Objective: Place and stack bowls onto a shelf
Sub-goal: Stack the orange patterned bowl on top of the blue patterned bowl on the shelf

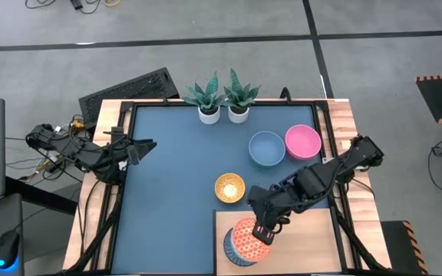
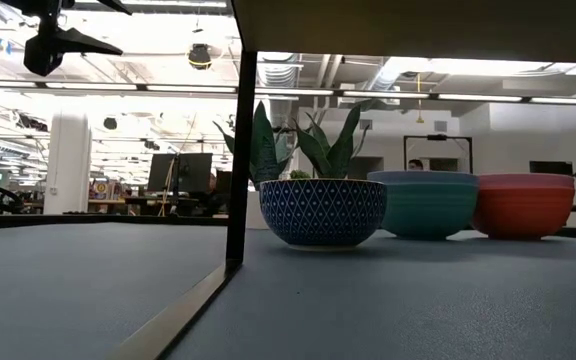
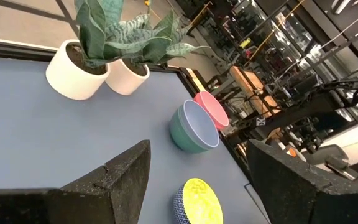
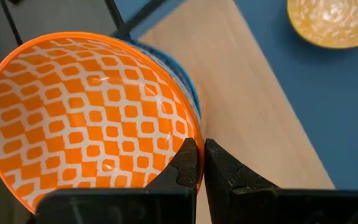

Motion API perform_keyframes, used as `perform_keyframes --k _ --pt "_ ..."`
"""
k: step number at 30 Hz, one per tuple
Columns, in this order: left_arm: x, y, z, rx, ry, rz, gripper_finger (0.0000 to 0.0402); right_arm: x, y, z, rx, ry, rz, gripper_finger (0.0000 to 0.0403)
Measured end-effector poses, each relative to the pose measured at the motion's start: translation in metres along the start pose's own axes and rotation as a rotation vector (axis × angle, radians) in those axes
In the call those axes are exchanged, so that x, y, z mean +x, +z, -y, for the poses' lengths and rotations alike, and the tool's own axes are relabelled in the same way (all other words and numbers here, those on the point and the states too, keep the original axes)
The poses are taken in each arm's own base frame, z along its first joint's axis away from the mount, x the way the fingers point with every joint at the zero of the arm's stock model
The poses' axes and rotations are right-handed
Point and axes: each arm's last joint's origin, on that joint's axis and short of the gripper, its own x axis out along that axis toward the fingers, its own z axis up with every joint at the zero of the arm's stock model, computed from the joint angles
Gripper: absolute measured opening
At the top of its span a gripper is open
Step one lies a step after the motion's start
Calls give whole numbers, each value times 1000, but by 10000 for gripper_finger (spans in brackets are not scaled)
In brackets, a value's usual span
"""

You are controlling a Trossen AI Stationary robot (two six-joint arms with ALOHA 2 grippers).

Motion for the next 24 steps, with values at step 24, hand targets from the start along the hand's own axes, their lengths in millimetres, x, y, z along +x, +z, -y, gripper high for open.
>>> perform_keyframes --k 24 --pt "0 0 0 11 11 18 249 6 10 1 19 19 -3 30"
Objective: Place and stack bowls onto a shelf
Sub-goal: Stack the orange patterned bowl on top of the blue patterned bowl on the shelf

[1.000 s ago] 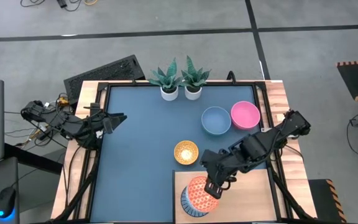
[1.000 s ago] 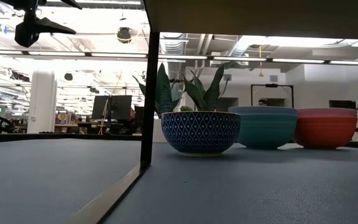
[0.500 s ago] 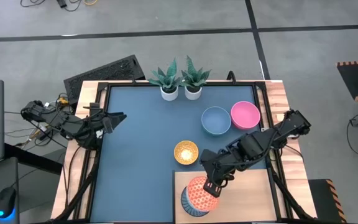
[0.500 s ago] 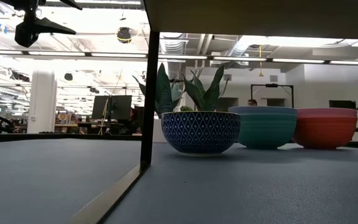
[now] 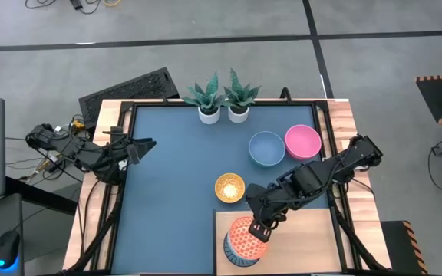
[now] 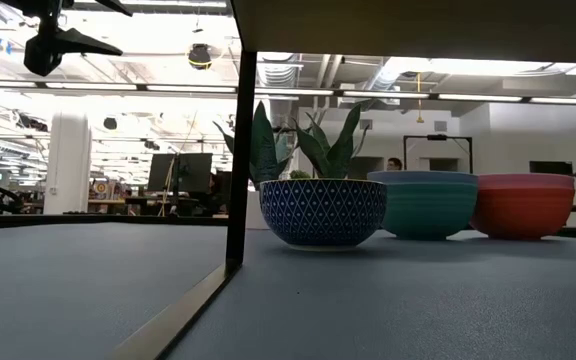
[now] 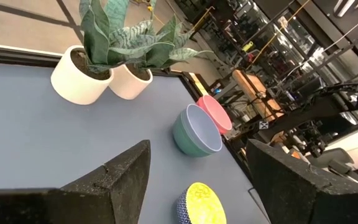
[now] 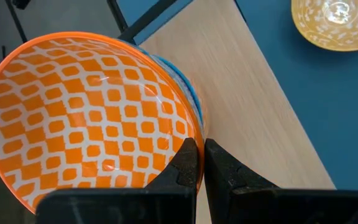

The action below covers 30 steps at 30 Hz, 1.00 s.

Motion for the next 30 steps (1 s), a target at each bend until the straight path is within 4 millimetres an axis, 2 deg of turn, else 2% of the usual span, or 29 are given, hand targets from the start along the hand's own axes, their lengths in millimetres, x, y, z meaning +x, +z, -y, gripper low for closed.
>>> perform_keyframes --k 4,11,21,30 --pt "0 0 0 1 1 1 249 3 3 -6 -7 -32 -5 30" --pt "0 -1 -1 13 11 -1 249 -20 8 -17 -55 -131 9 30" --pt "0 -1 -2 27 17 -3 249 -7 7 -28 -101 -177 -2 30" --pt "0 -1 -2 32 17 -11 249 -8 2 -33 -95 -185 50 30"
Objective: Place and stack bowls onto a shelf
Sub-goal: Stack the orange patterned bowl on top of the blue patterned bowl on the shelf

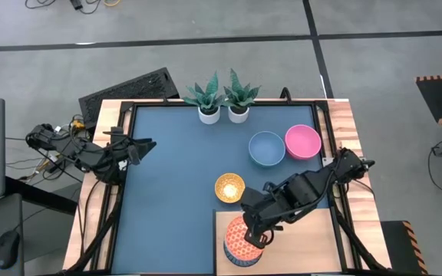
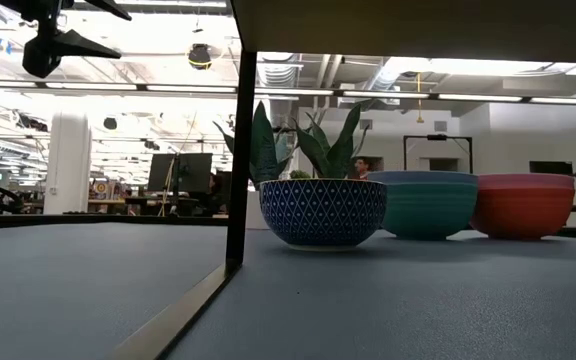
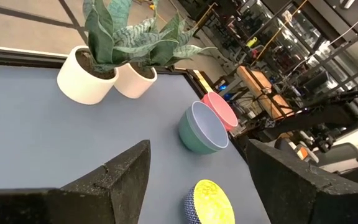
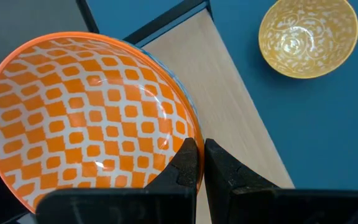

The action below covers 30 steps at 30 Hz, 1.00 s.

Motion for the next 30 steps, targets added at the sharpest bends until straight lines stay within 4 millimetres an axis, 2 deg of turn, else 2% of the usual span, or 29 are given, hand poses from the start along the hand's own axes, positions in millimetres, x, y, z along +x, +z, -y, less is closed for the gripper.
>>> perform_keyframes --k 5,24,30 --pt "0 0 0 5 1 -6 249 8 -3 -6 6 0 -7 30" --pt "0 -1 -1 6 5 -6 249 7 -6 -6 -9 -6 -16 30" --pt "0 -1 -2 15 11 -9 249 16 -6 -9 -37 -21 -35 30"
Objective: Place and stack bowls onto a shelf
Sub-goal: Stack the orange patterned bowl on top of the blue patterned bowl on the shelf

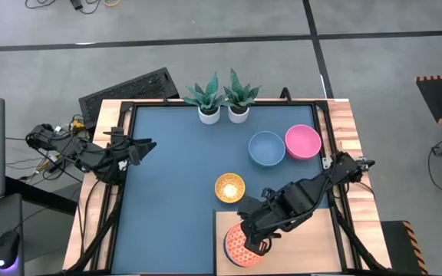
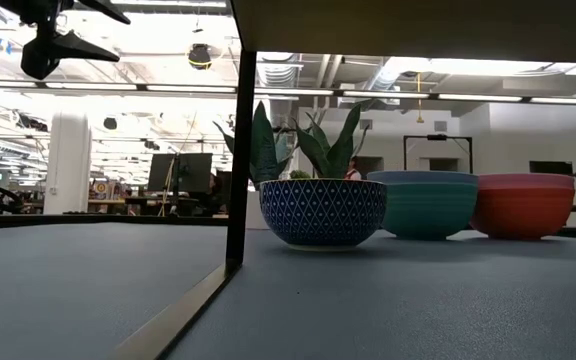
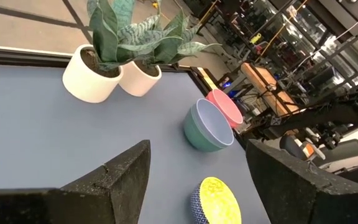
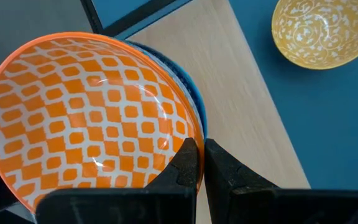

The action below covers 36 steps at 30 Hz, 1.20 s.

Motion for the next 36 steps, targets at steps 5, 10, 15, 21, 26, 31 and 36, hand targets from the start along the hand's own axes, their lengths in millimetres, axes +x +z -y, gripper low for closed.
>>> perform_keyframes --k 5,10,15,21,26,31,36 --pt "0 0 0 1 3 -1 249 3 3 2 -6 -7 -12 30" --pt "0 0 0 1 3 -1 249 4 3 1 -25 7 -35 30" --pt "0 0 0 2 4 -2 249 4 5 3 -22 11 -41 38" --pt "0 -1 -1 7 8 -4 249 4 6 4 -17 12 -42 79" --pt "0 -1 -1 8 7 -4 249 4 6 4 -38 14 -42 83" --pt "0 -1 -1 7 7 -4 249 4 8 4 -69 28 -54 85" --pt "0 -1 -1 7 7 -4 249 1 10 7 -90 37 -48 86"
